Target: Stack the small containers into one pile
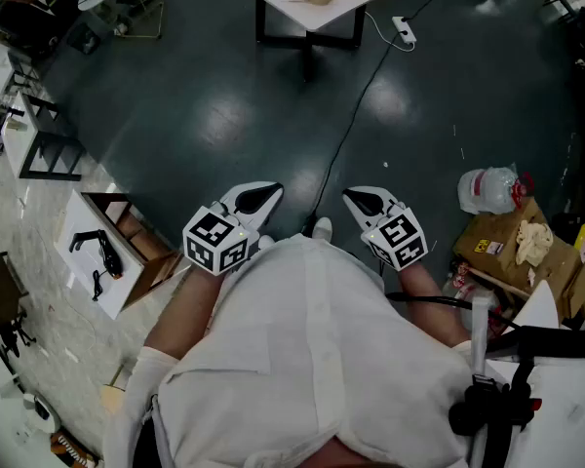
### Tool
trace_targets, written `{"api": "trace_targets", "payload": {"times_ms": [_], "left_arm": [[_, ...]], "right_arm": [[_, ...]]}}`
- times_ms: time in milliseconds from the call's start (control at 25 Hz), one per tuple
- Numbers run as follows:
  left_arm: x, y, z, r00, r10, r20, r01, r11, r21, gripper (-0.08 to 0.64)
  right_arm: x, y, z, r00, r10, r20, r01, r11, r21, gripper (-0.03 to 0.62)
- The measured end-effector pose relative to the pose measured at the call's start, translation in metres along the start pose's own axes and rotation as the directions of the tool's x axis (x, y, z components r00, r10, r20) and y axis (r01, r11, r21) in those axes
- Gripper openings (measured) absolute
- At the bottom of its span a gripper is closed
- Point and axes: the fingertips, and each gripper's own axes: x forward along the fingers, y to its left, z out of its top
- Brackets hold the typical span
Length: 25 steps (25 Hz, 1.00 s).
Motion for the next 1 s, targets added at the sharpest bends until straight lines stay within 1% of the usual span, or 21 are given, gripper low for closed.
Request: {"api": "trace_targets", "payload": {"times_ms": [200,440,680,840,1000], "left_arm": [[-0.01,0.007,-0.005,1.0,-0.005,0.007,0.005,1.0,-0.01,0.007],[0.001,-0.003,-0.007,1.0,-0.028,-0.003,0.028,1.0,-0.009,0.007],[0.026,-0.006,0.003,1.0,-0.021,0.0,0.021,1.0,-0.003,0.008],[0.051,-0.007,0.014,1.0,0.001,0.001,-0.001,1.0,0.002,0.008],[0.076,-0.011,0.026,0.999,0.026,0.018,-0.026,1.0,-0.004,0.008]], "right_arm": [[0.006,0.012,0.002,1.0,-0.008,0.0,0.008,1.0,0.003,0.005],[-0.004,0.007,-0.004,1.0,-0.026,0.01,0.026,0.999,0.028,0.005],[-0.015,-0.026,-0.009,0.998,-0.052,0.045,0.048,0.995,0.093,0.005],[-0.024,-0.053,-0.012,0.997,-0.049,0.066,0.043,0.995,0.089,0.005],[-0.034,-0.076,-0.02,0.997,-0.034,0.069,0.028,0.996,0.081,0.005]]}}
